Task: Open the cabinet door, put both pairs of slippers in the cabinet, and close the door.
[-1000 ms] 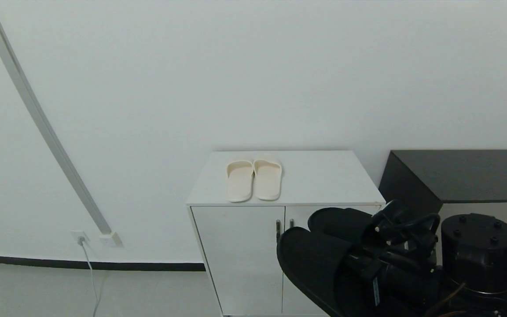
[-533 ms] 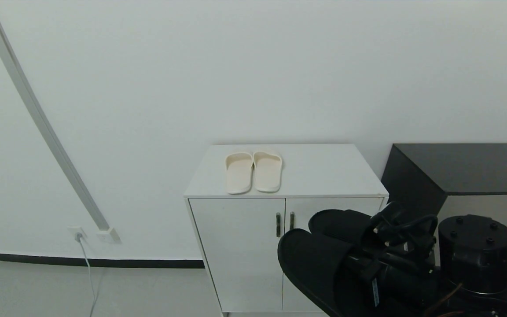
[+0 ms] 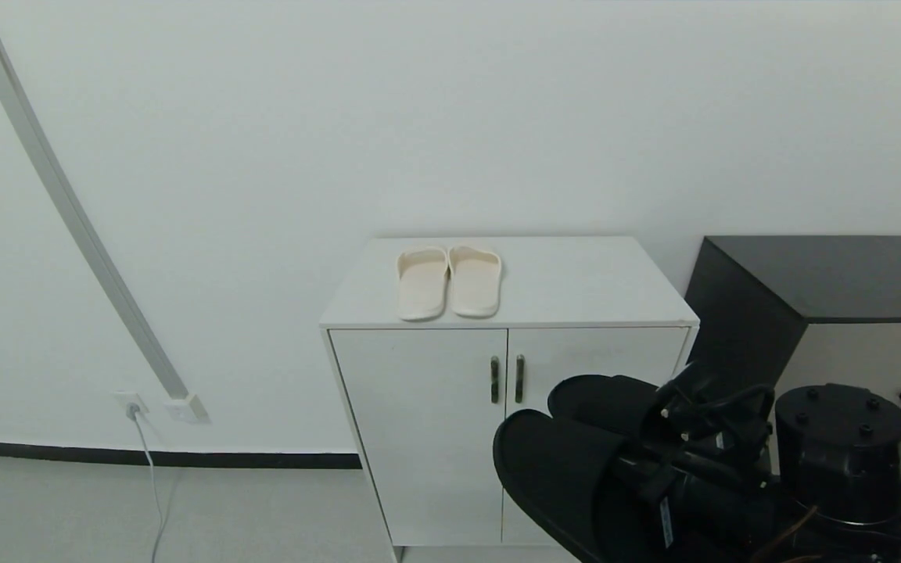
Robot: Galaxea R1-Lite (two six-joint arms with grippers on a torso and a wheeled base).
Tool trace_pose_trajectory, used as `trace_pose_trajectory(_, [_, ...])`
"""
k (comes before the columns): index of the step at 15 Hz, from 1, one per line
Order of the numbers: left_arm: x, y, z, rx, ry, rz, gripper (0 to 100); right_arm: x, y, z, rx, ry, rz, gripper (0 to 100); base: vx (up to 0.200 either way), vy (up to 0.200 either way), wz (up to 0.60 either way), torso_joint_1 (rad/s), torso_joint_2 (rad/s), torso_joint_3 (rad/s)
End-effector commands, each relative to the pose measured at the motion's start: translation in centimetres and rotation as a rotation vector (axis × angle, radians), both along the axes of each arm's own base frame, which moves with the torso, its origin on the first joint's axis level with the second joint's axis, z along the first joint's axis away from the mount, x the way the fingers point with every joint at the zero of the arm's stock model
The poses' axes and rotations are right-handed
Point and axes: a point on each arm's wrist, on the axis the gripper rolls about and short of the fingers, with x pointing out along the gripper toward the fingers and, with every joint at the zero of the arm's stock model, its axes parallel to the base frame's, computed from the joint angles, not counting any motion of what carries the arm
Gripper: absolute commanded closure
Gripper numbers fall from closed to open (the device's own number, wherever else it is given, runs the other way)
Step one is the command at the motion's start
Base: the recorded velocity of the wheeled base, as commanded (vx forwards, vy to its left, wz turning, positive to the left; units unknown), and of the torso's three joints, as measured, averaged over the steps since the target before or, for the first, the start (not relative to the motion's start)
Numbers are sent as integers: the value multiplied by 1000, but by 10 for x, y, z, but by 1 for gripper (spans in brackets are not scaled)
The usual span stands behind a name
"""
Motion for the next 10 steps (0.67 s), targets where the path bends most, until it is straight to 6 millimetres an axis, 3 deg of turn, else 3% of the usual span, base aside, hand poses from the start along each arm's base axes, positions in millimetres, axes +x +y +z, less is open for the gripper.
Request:
trace_pose_trajectory(1, [0, 0, 0, -2, 1, 0, 0, -1, 1, -2, -6, 3, 2, 100, 0, 0, 0, -212, 500, 286])
trace_pose_trajectory(10, [0, 0, 0, 0, 0, 0, 0, -2, -1, -4, -30, -1, 11, 100, 0, 0, 0, -216, 538, 319])
